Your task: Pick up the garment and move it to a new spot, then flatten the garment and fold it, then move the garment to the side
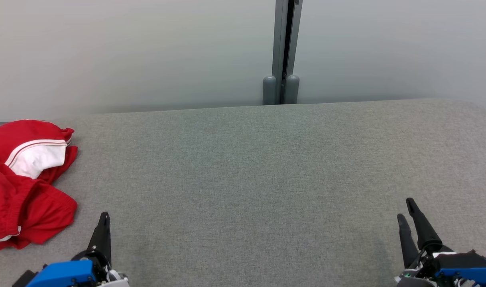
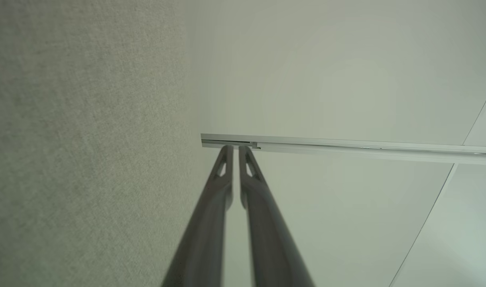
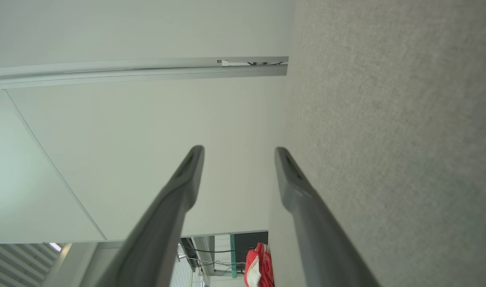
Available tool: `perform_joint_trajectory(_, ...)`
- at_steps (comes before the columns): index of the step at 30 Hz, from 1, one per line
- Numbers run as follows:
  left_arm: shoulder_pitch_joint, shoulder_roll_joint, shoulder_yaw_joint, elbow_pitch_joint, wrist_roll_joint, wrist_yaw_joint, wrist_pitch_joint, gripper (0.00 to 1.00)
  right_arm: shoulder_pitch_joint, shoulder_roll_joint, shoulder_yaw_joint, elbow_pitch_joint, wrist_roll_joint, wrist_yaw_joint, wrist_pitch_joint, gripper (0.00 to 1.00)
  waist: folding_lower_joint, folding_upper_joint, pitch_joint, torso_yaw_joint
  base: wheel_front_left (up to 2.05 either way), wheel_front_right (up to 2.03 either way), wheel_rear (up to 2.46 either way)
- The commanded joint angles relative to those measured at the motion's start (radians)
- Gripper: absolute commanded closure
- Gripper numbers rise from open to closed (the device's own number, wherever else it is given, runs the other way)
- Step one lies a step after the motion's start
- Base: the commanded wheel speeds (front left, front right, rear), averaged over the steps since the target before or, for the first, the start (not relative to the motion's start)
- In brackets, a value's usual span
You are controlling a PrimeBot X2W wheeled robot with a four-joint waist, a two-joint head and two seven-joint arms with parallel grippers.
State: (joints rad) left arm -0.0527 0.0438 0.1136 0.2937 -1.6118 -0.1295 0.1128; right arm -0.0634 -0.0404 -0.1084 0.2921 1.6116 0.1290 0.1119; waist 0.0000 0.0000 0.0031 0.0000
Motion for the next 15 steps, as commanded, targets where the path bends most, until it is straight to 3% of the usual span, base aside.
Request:
perform_joint_trajectory(1,0.000,0.001,-0.009,-0.003,0.003,0.000,-0.008,0.00,0.000,-0.001,0.009,-0.001,-0.004,0.000,-0.008,0.00,0.0001,0.0000,0.000,0.000,0.00,0.00,0.00)
perform_joint_trajectory(15,0.019,0.002,-0.057,-0.027,0.077,0.000,-0.072,0.00,0.004,-0.003,0.063,-0.008,-0.066,0.000,-0.072,0.00,0.0001,0.0000,0.001,0.001,0.00,0.00,0.00)
